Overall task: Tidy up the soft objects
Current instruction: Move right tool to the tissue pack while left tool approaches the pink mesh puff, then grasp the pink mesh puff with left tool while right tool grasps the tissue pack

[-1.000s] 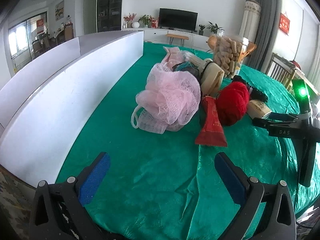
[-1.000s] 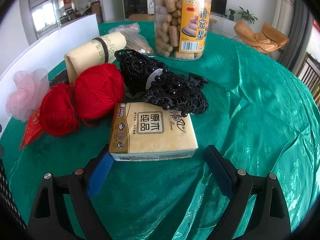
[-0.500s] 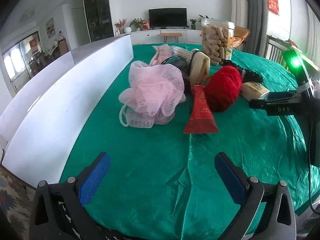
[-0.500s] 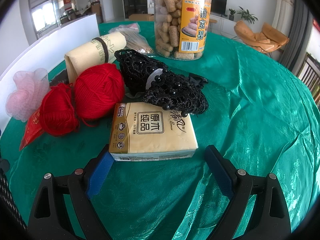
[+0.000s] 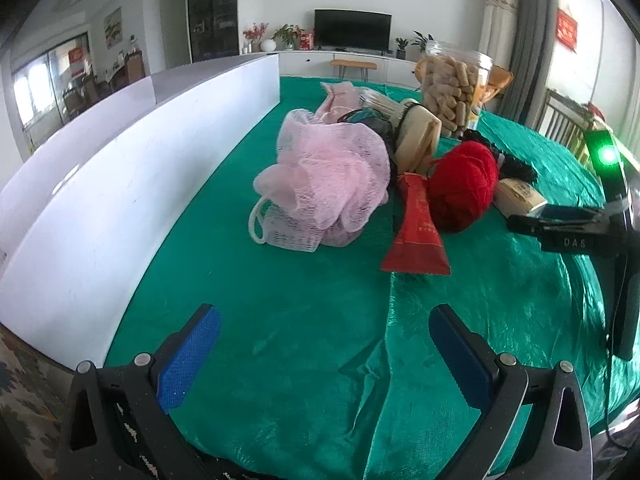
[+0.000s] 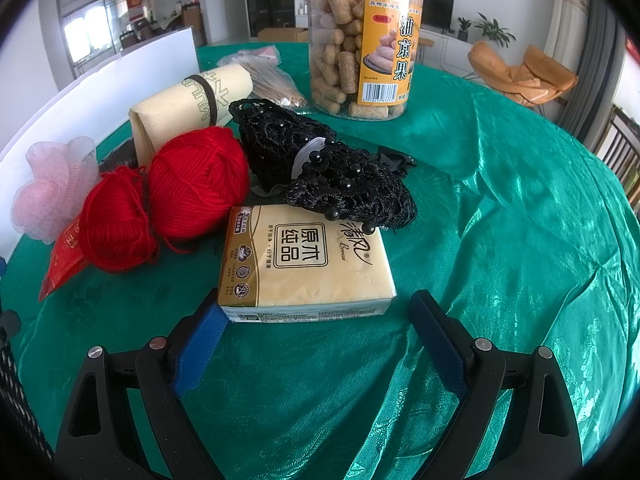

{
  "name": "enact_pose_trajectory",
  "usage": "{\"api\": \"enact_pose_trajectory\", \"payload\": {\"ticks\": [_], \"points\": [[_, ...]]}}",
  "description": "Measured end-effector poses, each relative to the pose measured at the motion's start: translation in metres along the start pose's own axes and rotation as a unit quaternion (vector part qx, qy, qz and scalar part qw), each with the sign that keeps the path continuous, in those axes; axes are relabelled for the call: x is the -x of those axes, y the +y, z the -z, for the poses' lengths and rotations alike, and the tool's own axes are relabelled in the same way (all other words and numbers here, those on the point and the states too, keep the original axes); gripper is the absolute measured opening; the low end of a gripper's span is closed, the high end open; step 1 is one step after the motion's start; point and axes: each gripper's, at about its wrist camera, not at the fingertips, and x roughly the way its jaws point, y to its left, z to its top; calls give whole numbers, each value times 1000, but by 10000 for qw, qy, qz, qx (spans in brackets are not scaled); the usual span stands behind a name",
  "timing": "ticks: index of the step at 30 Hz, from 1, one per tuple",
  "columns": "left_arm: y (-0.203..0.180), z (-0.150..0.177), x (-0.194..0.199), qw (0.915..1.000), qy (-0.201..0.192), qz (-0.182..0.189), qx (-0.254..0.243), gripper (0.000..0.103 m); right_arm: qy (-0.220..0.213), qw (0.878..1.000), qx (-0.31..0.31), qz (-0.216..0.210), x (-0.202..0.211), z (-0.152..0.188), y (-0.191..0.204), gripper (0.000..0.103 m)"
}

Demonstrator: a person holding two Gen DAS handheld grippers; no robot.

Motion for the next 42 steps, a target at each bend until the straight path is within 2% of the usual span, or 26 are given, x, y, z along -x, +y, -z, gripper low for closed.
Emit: {"api": "enact_pose_trajectory", "payload": {"ticks": [10, 22, 32, 36, 42], "points": [[4, -1, 3, 10000, -57, -10, 75, 103, 0, 10000, 0, 0, 0, 0, 0, 93], [8, 0, -4, 9998, 72, -143, 90, 103, -1, 10000, 0, 1, 0, 0, 0, 93], [30, -6, 0, 9987, 47, -139, 482, 103, 0, 10000, 0, 1, 0, 0, 0, 93], [39, -6, -6, 9974, 227, 127, 668, 103, -1, 10000, 0, 1, 0, 0, 0, 93], [36, -28, -13, 9977, 285, 344, 519, 103, 0, 10000, 0, 1, 0, 0, -1, 93]]}}
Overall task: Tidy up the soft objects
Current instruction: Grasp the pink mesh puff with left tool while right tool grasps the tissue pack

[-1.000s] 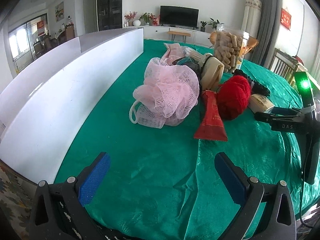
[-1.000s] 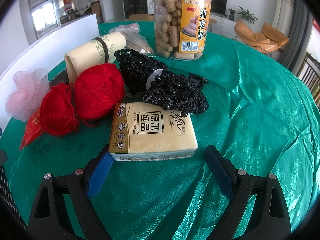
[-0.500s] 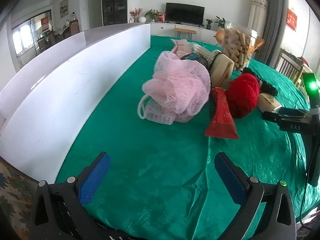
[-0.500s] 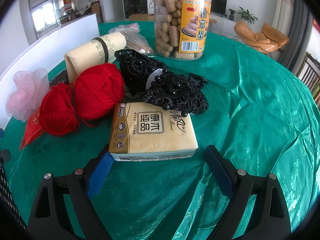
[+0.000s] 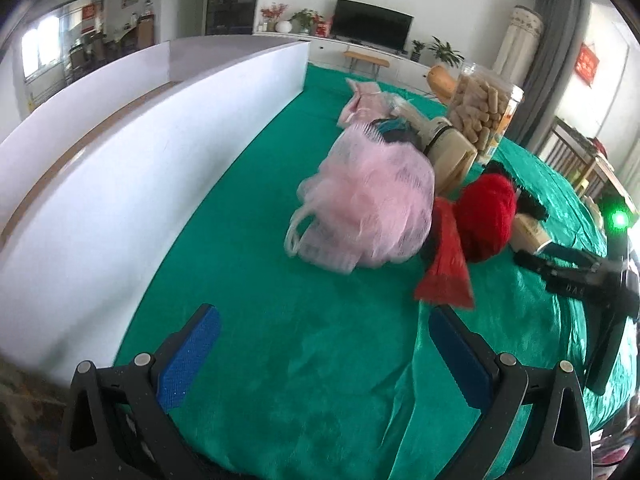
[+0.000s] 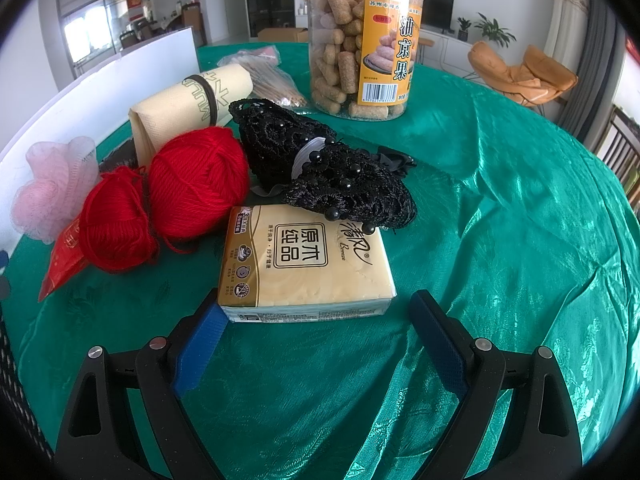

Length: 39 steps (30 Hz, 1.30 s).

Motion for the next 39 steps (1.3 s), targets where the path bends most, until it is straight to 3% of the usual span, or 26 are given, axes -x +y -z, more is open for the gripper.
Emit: {"api": "enact_pose_trajectory", "payload": {"ticks": [5, 9, 16, 19, 28, 32, 34, 35, 36, 39], "points": [[-9, -50, -26, 9994, 191, 219, -166, 103, 1, 10000, 0, 0, 0, 0, 0, 93], [-21, -67, -63, 9970, 537, 185, -524, 103, 1, 10000, 0, 0, 0, 0, 0, 93], [-11, -75, -96, 9943, 860, -304, -557, 103, 1, 10000, 0, 0, 0, 0, 0, 93], [-21, -73, -104, 9901, 890, -599, -908, 103, 2, 10000, 1, 0, 0, 0, 0, 93], [-18, -71, -101, 9914, 757, -438, -976, 103, 2, 10000, 1, 0, 0, 0, 0, 93], [-20, -75, -105, 9887, 1037, -460, -978, 103, 2, 10000, 1, 0, 0, 0, 0, 93], [-22, -76, -101, 9890, 998, -413, -1015, 87, 7, 10000, -5, -36, 0, 0, -1, 94], [-24, -75, -96, 9895, 887, -367, -1079, 68, 23, 10000, 38, -65, -2, -3, -3, 94], [-25, -73, -92, 9895, 859, -323, -1116, 55, 71, 9998, 155, -125, -3, -4, -3, 94], [-19, -56, -73, 9932, 685, -85, -941, 49, 380, 9979, -96, -523, 6, -7, -17, 92]]}}
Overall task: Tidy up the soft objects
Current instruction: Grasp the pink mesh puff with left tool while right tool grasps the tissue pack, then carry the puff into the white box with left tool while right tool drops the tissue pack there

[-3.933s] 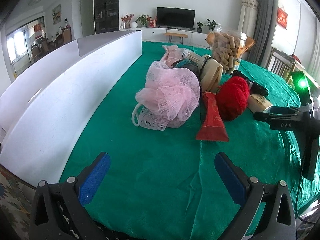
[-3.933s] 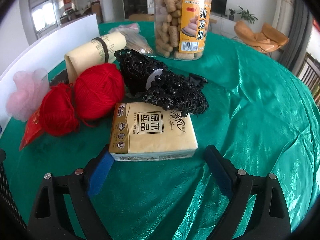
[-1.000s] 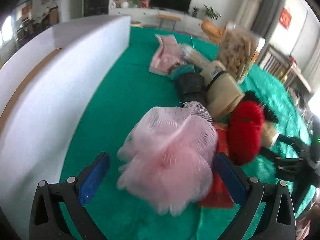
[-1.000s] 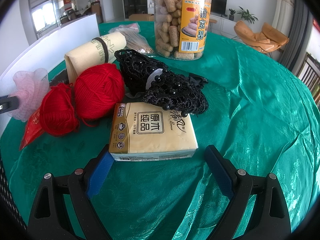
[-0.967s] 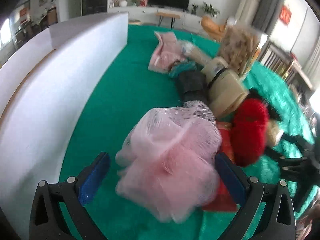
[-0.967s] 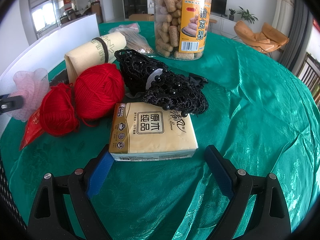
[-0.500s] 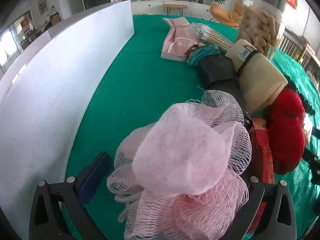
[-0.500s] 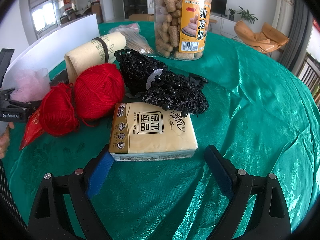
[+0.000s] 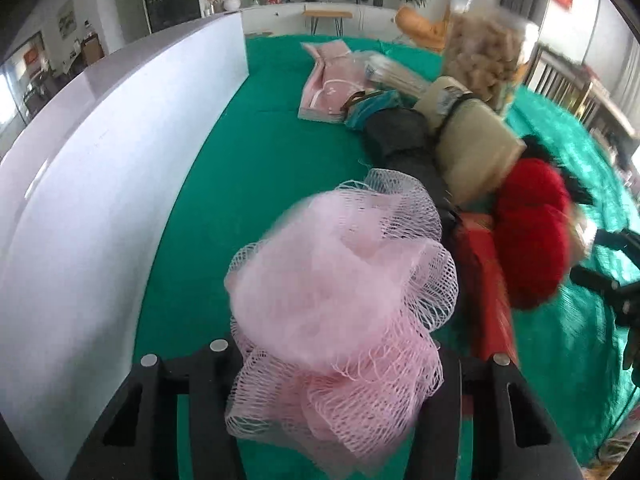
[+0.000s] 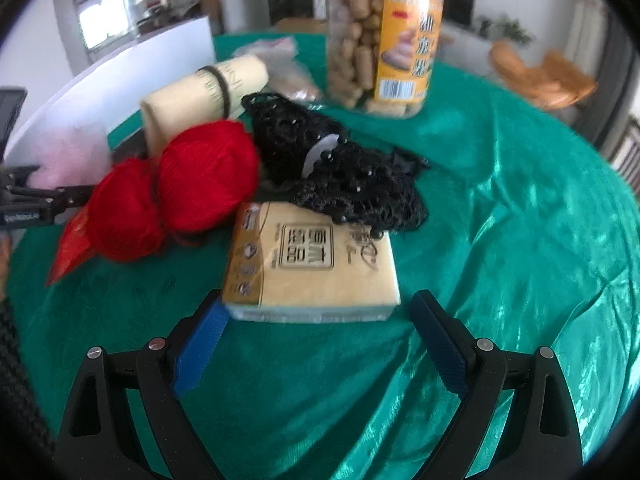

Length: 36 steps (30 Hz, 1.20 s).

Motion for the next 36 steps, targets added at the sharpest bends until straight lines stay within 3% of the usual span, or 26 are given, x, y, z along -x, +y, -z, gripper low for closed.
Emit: {"api": "enact_pose_trajectory", "payload": {"ticks": [2, 5, 10, 14, 17, 20, 23, 26, 30, 32, 33, 34, 36], "points": [[5, 19, 11, 9989, -149, 229, 378, 49, -149, 9953, -927, -254, 20, -2, -17, 93], [3, 39, 20, 9959, -468, 349, 690, 49, -142, 9819, -1891, 14, 27, -17, -31, 92], [-6, 54, 28, 9960, -743, 184, 456, 49, 383, 9662, -2493, 531, -18, -40, -18, 93], [-3, 56, 29, 9951, -767, 311, 547, 49, 243, 9701, -2171, 1057, -23, -43, -3, 90], [0, 57, 28, 9942, -766, 421, 631, 49, 578, 9785, -1686, 1035, -13, -27, 0, 90], [1, 58, 29, 9936, -786, 446, 672, 50, 494, 9747, -1972, 928, 23, -3, -19, 91], [-1, 60, 31, 9937, -815, 409, 656, 50, 398, 9680, -2346, 801, 46, 1, -36, 92], [-1, 64, 35, 9940, -806, 414, 610, 50, 527, 9702, -2215, 825, 39, -10, -33, 92], [4, 68, 39, 9927, -801, 528, 724, 50, 1063, 9771, -1571, 962, 7, -18, -18, 91], [6, 69, 40, 9919, -789, 639, 759, 49, 1192, 9828, -1065, 927, 1, -15, -7, 87], [5, 69, 42, 9917, -788, 686, 755, 49, 1202, 9840, -926, 938, 4, -13, -6, 66], [4, 69, 44, 9912, -786, 760, 742, 49, 1209, 9845, -900, 894, 9, -10, -7, 58], [2, 72, 51, 9892, -763, 1004, 747, 48, 1171, 9854, -1001, 723, 23, -2, -14, 57]]}}
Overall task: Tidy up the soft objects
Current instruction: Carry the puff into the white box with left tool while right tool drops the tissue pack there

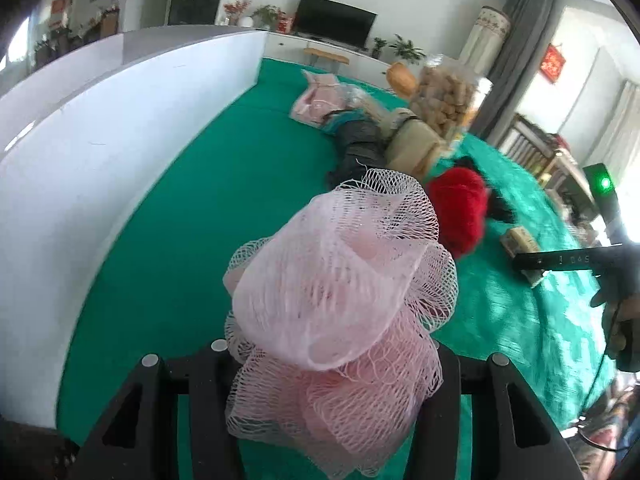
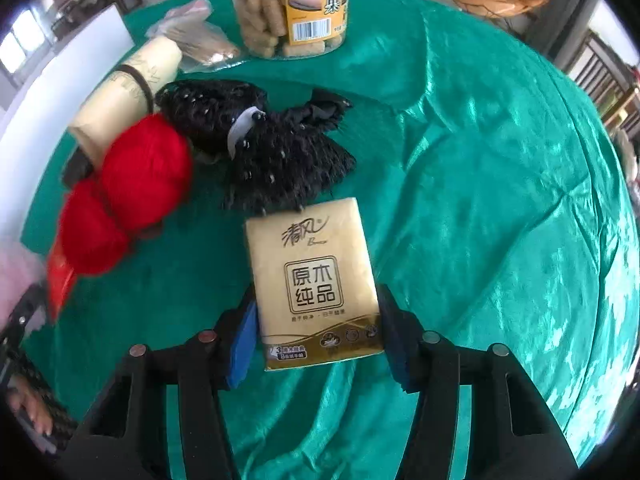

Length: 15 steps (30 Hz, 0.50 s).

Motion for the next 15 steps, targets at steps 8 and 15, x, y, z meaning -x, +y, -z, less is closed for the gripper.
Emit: {"api": "enact_pose_trajectory", "payload": {"ticks": [8, 15], "points": [[7, -15, 90, 9945, -616, 600, 597, 47, -438, 9841, 40, -1723, 72, 12, 47, 58], [76, -69, 175, 9856, -1377, -462, 865, 48, -1034, 9393, 1164, -3057, 134, -27, 217, 58]]}}
